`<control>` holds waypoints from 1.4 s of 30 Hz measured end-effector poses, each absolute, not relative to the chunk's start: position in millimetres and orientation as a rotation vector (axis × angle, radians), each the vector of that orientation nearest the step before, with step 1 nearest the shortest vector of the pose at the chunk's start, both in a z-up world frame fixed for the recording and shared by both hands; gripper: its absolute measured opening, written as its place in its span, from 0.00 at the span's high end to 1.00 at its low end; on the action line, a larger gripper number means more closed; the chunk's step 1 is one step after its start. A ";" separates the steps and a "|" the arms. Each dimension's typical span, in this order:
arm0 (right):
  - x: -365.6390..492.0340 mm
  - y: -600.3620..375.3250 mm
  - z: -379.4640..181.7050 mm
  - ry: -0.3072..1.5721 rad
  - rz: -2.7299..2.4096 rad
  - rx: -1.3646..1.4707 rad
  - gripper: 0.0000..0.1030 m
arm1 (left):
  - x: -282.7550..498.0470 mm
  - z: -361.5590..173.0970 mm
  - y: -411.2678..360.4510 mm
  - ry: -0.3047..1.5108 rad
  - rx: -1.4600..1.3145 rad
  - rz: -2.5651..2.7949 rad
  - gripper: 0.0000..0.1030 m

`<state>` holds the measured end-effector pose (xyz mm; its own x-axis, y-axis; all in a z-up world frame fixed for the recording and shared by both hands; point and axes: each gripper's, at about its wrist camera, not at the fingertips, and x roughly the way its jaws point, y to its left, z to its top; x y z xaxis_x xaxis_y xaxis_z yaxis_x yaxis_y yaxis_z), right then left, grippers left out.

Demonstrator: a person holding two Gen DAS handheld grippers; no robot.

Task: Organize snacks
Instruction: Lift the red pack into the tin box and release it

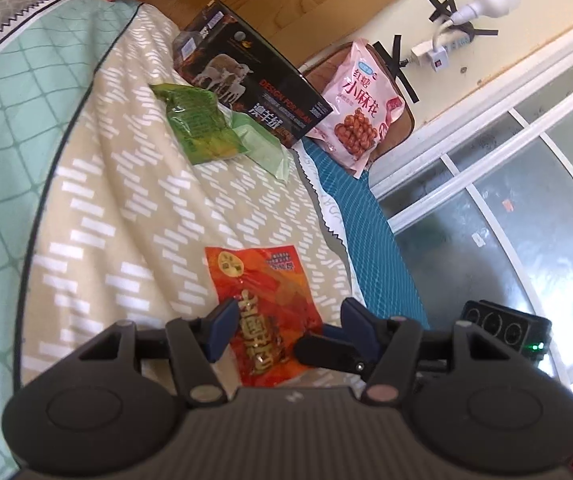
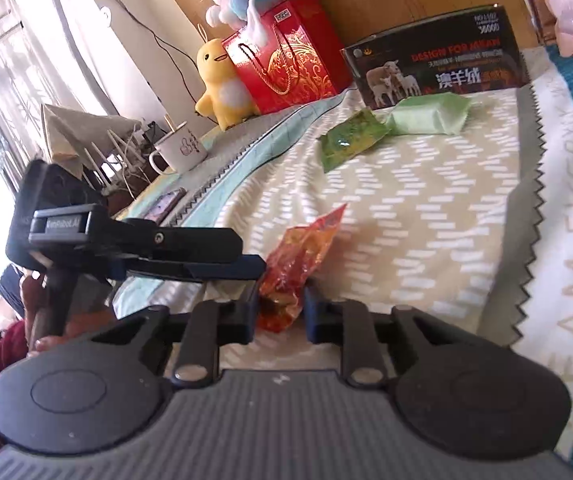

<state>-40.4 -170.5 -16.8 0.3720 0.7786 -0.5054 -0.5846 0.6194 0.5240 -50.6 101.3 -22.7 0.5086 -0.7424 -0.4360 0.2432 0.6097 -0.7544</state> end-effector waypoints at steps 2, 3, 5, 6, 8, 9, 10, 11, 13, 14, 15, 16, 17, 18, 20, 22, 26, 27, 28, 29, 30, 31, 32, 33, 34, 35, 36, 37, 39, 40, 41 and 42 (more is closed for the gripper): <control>-35.0 -178.8 -21.4 0.832 0.894 0.357 0.80 | -51.2 -21.8 105.5 0.834 -0.687 -0.643 0.41; -30.3 -186.0 -24.8 0.849 0.898 0.418 0.82 | -51.7 -21.9 108.0 0.830 -0.688 -0.637 0.41; -23.7 -202.0 -31.3 0.859 0.898 0.564 0.86 | -52.4 -23.0 114.2 0.822 -0.710 -0.640 0.37; -21.6 -209.1 -33.7 0.859 0.898 0.626 0.87 | -52.0 -23.8 116.1 0.822 -0.727 -0.648 0.36; -19.3 -219.6 -36.3 0.856 0.901 0.716 0.89 | -49.6 -25.2 116.3 0.826 -0.750 -0.669 0.36; -18.2 -222.8 -37.6 0.855 0.911 0.759 0.89 | -48.4 -25.7 114.1 0.829 -0.755 -0.680 0.36; -17.8 -224.2 -38.3 0.857 0.925 0.800 0.89 | -46.7 -26.5 110.9 0.833 -0.762 -0.693 0.36; -17.3 -225.6 -39.4 0.856 0.939 0.844 0.89 | -44.8 -27.8 107.7 0.838 -0.770 -0.706 0.36; -16.6 -229.1 -40.5 0.845 0.965 0.926 0.89 | -42.3 -28.4 102.1 0.838 -0.780 -0.727 0.36; -15.5 -231.1 -40.9 0.840 0.975 0.965 0.89 | -41.2 -28.7 100.1 0.838 -0.791 -0.745 0.36; -14.3 -233.0 -40.9 0.838 0.979 0.990 0.89 | -39.4 -29.1 98.7 0.835 -0.812 -0.765 0.38; -13.1 -234.1 -40.3 0.838 0.978 1.005 0.89 | -38.2 -28.1 96.7 0.830 -0.822 -0.772 0.46; -9.9 -234.9 -39.4 0.840 0.978 1.007 0.89 | -35.6 -26.2 95.1 0.825 -0.818 -0.778 0.62; -7.7 -234.4 -37.1 0.842 0.973 0.996 0.89 | -31.8 -23.1 93.0 0.825 -0.806 -0.785 0.67; -0.2 -235.5 -30.3 0.835 0.947 0.942 0.90 | -23.3 -14.5 91.7 0.810 -0.764 -0.760 0.72; 10.7 -233.5 -18.5 0.821 0.925 0.886 0.90 | -10.6 -4.8 89.2 0.809 -0.728 -0.749 0.72; 38.2 -217.5 17.2 0.736 0.864 0.718 0.90 | 26.9 28.5 76.4 0.768 -0.589 -0.708 0.72; 46.8 -214.0 27.7 0.707 0.840 0.675 0.89 | 40.9 37.8 72.2 0.754 -0.553 -0.695 0.72; 55.3 -211.2 35.7 0.681 0.817 0.644 0.89 | 53.8 45.2 69.0 0.743 -0.528 -0.683 0.72; 65.2 -207.4 44.2 0.651 0.789 0.608 0.89 | 67.3 51.9 65.7 0.733 -0.507 -0.674 0.72; 76.5 -202.4 51.1 0.621 0.759 0.570 0.89 | 83.8 58.8 61.3 0.723 -0.485 -0.661 0.71; 87.6 -198.2 58.9 0.591 0.726 0.529 0.89 | 96.6 62.8 57.8 0.717 -0.469 -0.647 0.70; 98.1 -198.2 62.1 0.571 0.701 0.503 0.89 | 112.4 67.2 53.6 0.713 -0.454 -0.630 0.70; 109.1 -196.3 65.7 0.553 0.674 0.482 0.89 | 125.9 70.2 50.0 0.708 -0.439 -0.617 0.70; 120.8 -193.7 68.8 0.536 0.649 0.456 0.89 | 141.0 73.5 46.1 0.704 -0.419 -0.600 0.69; 132.7 -189.9 70.7 0.524 0.624 0.433 0.89 | 154.9 75.1 42.9 0.704 -0.405 -0.584 0.68; 144.1 -185.1 70.8 0.515 0.600 0.410 0.89 | 167.1 75.3 39.8 0.709 -0.395 -0.570 0.68; 154.8 -181.5 68.3 0.512 0.580 0.393 0.89 | 178.2 74.9 37.2 0.717 -0.389 -0.557 0.67; 171.4 -177.1 64.3 0.516 0.547 0.363 0.89 | 197.6 71.6 32.3 0.734 -0.377 -0.528 0.67; 179.2 -175.3 61.3 0.520 0.534 0.351 0.89 | 206.3 68.5 29.1 0.743 -0.367 -0.513 0.67; 185.9 -173.9 58.1 0.528 0.522 0.342 0.89 | 212.6 66.0 26.9 0.749 -0.356 -0.500 0.67; 191.7 -172.3 54.8 0.534 0.515 0.335 0.89 | 218.3 63.3 24.5 0.756 -0.342 -0.487 0.66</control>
